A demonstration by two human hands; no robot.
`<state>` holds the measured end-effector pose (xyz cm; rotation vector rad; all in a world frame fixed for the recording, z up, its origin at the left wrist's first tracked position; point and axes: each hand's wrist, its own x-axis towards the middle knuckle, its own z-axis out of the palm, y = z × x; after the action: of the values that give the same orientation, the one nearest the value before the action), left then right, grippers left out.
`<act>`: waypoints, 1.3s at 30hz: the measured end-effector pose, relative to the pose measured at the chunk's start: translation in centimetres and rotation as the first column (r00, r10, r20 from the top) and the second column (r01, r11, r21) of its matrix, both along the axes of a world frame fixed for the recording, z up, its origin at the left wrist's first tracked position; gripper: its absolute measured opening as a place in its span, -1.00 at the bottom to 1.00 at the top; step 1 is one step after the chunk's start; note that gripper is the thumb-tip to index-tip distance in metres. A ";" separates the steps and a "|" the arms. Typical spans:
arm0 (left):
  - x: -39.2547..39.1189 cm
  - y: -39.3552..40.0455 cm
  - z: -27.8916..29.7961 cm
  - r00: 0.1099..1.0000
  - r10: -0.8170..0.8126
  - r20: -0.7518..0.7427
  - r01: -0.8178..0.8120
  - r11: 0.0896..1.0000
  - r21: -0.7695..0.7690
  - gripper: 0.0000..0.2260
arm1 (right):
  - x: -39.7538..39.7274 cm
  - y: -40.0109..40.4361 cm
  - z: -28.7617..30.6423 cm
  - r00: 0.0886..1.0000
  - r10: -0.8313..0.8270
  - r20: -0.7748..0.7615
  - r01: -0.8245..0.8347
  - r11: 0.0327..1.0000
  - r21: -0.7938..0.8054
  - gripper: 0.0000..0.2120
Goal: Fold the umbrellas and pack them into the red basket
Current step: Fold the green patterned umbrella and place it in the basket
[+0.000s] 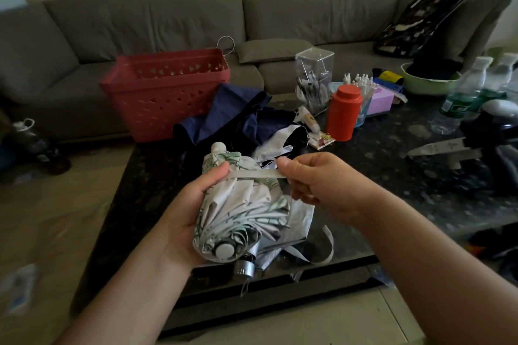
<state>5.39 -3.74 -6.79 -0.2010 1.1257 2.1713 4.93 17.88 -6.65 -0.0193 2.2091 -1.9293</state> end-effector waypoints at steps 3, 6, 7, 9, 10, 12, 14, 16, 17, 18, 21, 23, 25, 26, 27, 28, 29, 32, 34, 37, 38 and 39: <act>0.3 0.1 0.1 0.998 0.054 -0.037 -0.053 0.998 0.037 -0.49 | -0.1 0.3 -0.2 0.997 0.013 0.079 -0.012 1.000 -0.007 -0.60; 0.2 0.0 0.2 0.994 0.095 -0.055 -0.091 0.993 0.070 -0.54 | 0.1 0.5 -0.2 0.991 0.043 0.129 -0.040 0.999 -0.023 -0.63; 0.0 -0.1 0.1 0.992 0.115 -0.054 -0.110 0.990 0.083 -0.55 | 0.2 0.4 -0.2 0.990 0.045 0.135 -0.043 0.999 -0.013 -0.66; -0.3 -0.1 -0.2 0.990 0.132 -0.048 -0.126 0.986 0.111 -0.55 | 0.5 -0.1 0.0 0.996 -0.029 0.079 0.026 0.999 0.035 -0.73; -0.4 -0.1 -0.3 0.989 0.141 -0.043 -0.136 0.984 0.115 -0.55 | 0.8 -0.4 0.3 0.995 -0.100 -0.010 0.100 0.992 0.077 -0.78; -0.7 -0.2 -0.6 0.985 0.169 -0.034 -0.166 0.982 0.094 -0.56 | 1.5 -1.0 1.0 0.911 -0.238 -0.336 0.317 0.926 0.205 -0.91; -1.1 -0.3 -0.8 0.984 0.180 -0.017 -0.178 0.982 0.069 -0.58 | 2.5 -1.6 1.8 0.755 -0.147 -0.639 0.403 0.873 0.275 -0.95; -1.3 -0.2 -0.9 0.985 0.174 0.009 -0.174 0.983 0.066 -0.56 | 3.5 -2.4 2.2 0.670 0.035 -0.741 0.309 0.895 0.322 -0.89; -1.3 -0.1 -1.0 0.985 0.170 0.013 -0.170 0.983 0.067 -0.54 | 3.8 -2.8 2.1 0.643 0.125 -0.756 0.250 0.898 0.362 -0.84; -1.4 -0.1 -1.1 0.987 0.158 0.010 -0.158 0.985 0.071 -0.53 | 4.1 -3.2 2.0 0.614 0.214 -0.760 0.209 0.884 0.418 -0.79; -1.4 0.2 -1.9 0.993 0.113 0.024 -0.115 0.988 0.105 -0.50 | 4.6 -4.1 1.4 0.571 0.414 -0.709 0.120 0.812 0.571 -0.59; -1.5 0.5 -2.2 0.996 0.084 0.042 -0.089 0.986 0.144 -0.52 | 4.7 -4.4 1.1 0.600 0.429 -0.675 0.079 0.808 0.584 -0.55; -1.4 0.8 -2.3 0.995 0.102 0.008 -0.102 0.991 0.086 -0.59 | 4.5 -4.6 0.9 0.627 0.395 -0.672 0.121 0.802 0.584 -0.64; -1.3 0.9 -2.2 0.993 0.119 0.007 -0.119 0.990 0.072 -0.58 | 4.4 -4.8 0.9 0.652 0.369 -0.662 0.145 0.797 0.587 -0.68; -1.4 0.8 -2.3 0.988 0.153 -0.007 -0.153 0.987 0.050 -0.56 | 4.3 -4.9 0.9 0.681 0.339 -0.649 0.159 0.796 0.583 -0.71; -1.6 0.7 -2.5 0.984 0.176 -0.020 -0.175 0.984 0.030 -0.56 | 4.3 -5.1 0.8 0.705 0.307 -0.639 0.170 0.802 0.573 -0.74; -1.6 0.8 -2.7 0.980 0.195 -0.026 -0.195 0.981 0.012 -0.58 | 4.3 -5.3 0.7 0.723 0.272 -0.635 0.184 0.810 0.557 -0.77; -1.7 0.8 -3.0 0.959 0.281 -0.030 -0.281 0.960 0.004 -0.57 | 4.5 -5.9 0.5 0.786 0.158 -0.598 0.226 0.827 0.515 -0.82; -1.8 0.9 -3.4 0.933 0.358 -0.028 -0.357 0.933 0.033 -0.43 | 4.7 -6.4 0.6 0.838 0.098 -0.536 0.212 0.848 0.486 -0.81; -1.5 1.0 -4.0 0.880 0.472 -0.052 -0.468 0.881 0.070 -0.34 | 4.8 -7.2 0.6 0.879 0.064 -0.473 0.175 0.879 0.444 -0.76; -1.4 1.1 -4.0 0.866 0.495 -0.068 -0.491 0.868 0.066 -0.35 | 4.9 -7.4 0.5 0.882 0.071 -0.466 0.167 0.877 0.450 -0.71; -1.4 1.1 -3.9 0.854 0.512 -0.086 -0.507 0.858 0.075 -0.37 | 4.9 -7.5 0.4 0.885 0.074 -0.461 0.161 0.879 0.449 -0.66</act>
<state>3.97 -2.65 -10.70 -0.4103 1.1694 2.7037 9.81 10.38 -6.26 -0.4004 2.9753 -1.4450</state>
